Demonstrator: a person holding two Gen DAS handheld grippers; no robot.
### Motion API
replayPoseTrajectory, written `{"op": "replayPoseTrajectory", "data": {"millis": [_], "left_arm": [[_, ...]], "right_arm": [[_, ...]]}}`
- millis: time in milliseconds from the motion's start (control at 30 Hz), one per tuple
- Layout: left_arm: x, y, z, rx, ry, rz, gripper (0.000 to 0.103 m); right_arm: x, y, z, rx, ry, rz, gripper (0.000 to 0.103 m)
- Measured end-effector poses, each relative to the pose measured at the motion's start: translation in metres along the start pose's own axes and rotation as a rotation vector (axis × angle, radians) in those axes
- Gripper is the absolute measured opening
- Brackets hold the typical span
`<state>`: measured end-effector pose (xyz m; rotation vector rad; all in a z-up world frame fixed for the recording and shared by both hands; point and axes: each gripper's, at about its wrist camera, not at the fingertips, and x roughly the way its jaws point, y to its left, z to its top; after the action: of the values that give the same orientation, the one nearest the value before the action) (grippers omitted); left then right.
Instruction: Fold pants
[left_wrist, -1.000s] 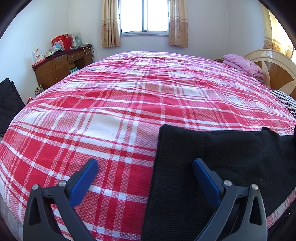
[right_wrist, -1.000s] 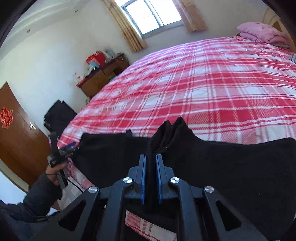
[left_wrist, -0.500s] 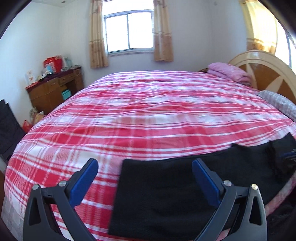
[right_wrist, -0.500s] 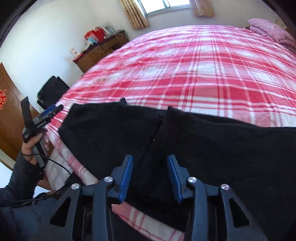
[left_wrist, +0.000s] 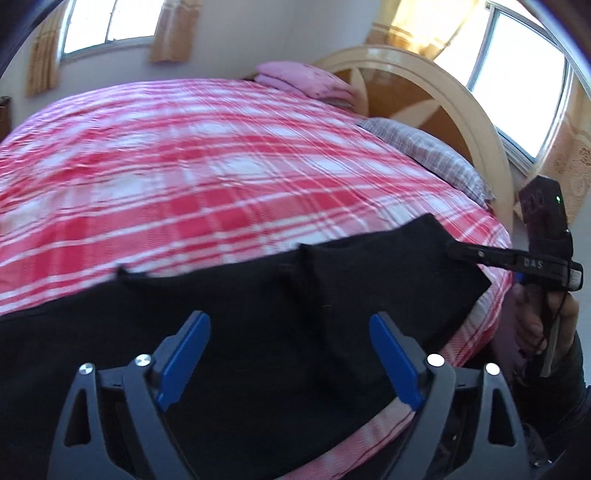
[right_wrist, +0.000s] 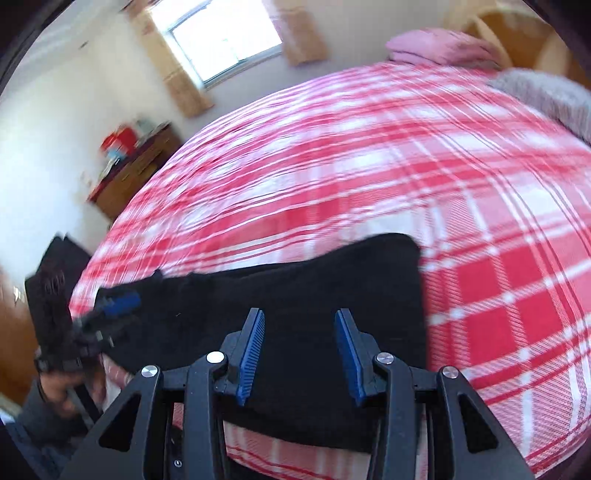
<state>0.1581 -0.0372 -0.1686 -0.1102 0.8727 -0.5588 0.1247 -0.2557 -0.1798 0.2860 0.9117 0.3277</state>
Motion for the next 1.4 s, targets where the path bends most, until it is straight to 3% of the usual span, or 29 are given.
{"op": "replayPoseTrajectory", "data": {"millis": [67, 133, 200, 233, 267, 300, 500, 600, 700, 767, 833, 933, 1033, 1100, 1233, 1267, 1333, 1400], "left_arm": [[0.016, -0.011, 0.000, 0.005, 0.043, -0.010, 0.079], [0.026, -0.015, -0.002, 0.000, 0.077, -0.027, 0.076], [0.032, -0.016, -0.005, -0.005, 0.090, -0.012, 0.064], [0.031, -0.017, -0.004, -0.001, 0.084, -0.009, 0.046], [0.031, -0.017, -0.004, 0.002, 0.081, -0.015, 0.014], [0.028, -0.016, -0.003, -0.001, 0.080, -0.039, 0.012], [-0.001, -0.007, -0.001, -0.057, -0.011, -0.084, 0.012], [-0.005, 0.002, -0.003, -0.080, -0.010, -0.075, 0.012], [0.007, 0.007, -0.006, -0.093, 0.021, -0.076, 0.012], [0.020, 0.008, -0.010, -0.090, 0.058, -0.059, 0.012], [0.023, 0.012, -0.013, -0.112, 0.068, -0.063, 0.014], [0.019, 0.012, -0.013, -0.108, 0.058, -0.057, 0.021], [0.017, 0.007, -0.012, -0.074, 0.045, -0.016, 0.033], [0.017, 0.005, -0.013, -0.056, 0.041, -0.001, 0.041], [0.012, 0.001, -0.013, -0.005, 0.030, 0.049, 0.053], [0.009, 0.000, -0.013, 0.008, 0.020, 0.064, 0.056], [0.003, 0.001, -0.013, 0.025, 0.004, 0.078, 0.058], [-0.003, 0.005, -0.013, 0.037, -0.007, 0.088, 0.058]], "right_arm": [[0.000, -0.007, -0.001, 0.016, -0.001, 0.002, 0.042], [-0.001, -0.010, -0.001, 0.016, -0.007, 0.003, 0.042], [-0.004, -0.009, -0.002, 0.006, -0.014, 0.002, 0.042], [-0.005, -0.009, -0.002, 0.003, -0.020, -0.003, 0.042], [-0.006, -0.008, -0.002, 0.000, -0.029, -0.007, 0.042], [-0.006, -0.010, -0.002, -0.002, -0.034, -0.009, 0.042], [-0.017, -0.005, 0.000, -0.024, -0.081, 0.032, 0.042], [-0.023, 0.000, 0.003, -0.058, -0.082, 0.057, 0.043], [-0.014, 0.007, 0.000, -0.128, 0.021, 0.078, 0.046], [0.002, 0.007, -0.007, -0.171, 0.126, 0.024, 0.046], [0.009, 0.000, -0.011, -0.145, 0.137, 0.020, 0.046], [0.002, 0.000, -0.005, -0.116, 0.114, 0.058, 0.046], [-0.013, 0.008, 0.010, -0.130, 0.014, 0.103, 0.047], [-0.006, 0.008, 0.021, -0.145, -0.018, 0.088, 0.055], [0.036, -0.024, 0.034, -0.031, 0.033, 0.005, 0.055], [0.041, -0.034, 0.034, 0.010, 0.041, 0.035, 0.055], [0.028, -0.037, 0.034, 0.026, 0.016, 0.072, 0.055], [0.010, -0.032, 0.031, -0.004, 0.011, 0.035, 0.055]]}}
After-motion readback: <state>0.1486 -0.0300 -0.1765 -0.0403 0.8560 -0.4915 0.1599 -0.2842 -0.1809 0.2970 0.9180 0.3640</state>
